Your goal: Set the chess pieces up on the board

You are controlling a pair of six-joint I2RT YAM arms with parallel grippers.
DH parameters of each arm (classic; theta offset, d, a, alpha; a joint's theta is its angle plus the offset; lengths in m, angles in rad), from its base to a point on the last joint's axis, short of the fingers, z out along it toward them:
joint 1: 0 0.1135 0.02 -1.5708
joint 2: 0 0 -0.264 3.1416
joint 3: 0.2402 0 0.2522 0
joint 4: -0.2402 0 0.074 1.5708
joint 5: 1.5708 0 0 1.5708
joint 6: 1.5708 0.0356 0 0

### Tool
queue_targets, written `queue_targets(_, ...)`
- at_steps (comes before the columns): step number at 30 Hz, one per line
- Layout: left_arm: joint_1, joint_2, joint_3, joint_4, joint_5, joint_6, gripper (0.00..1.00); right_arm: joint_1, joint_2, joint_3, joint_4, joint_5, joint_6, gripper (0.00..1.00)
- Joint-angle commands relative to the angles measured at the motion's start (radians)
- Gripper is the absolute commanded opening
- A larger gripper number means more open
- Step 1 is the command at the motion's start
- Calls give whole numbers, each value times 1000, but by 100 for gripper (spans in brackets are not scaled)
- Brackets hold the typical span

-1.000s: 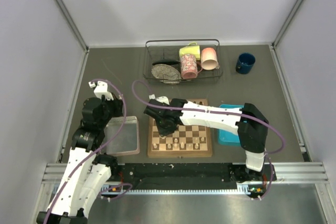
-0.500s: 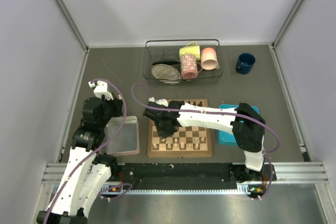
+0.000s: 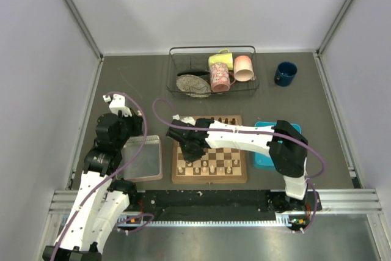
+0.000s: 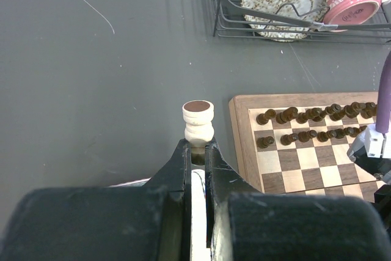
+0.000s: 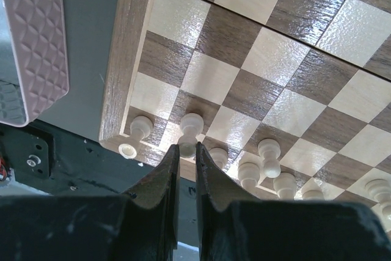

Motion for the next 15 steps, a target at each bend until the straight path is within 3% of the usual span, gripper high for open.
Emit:
queue_targets(1,6,-5,9,14,-5,-4,0,15,10,-11,27,10,13,0)
queue_targets(15,4,-5,9,13,-7,-2,0,15,-15,-34,38,82,40,0)
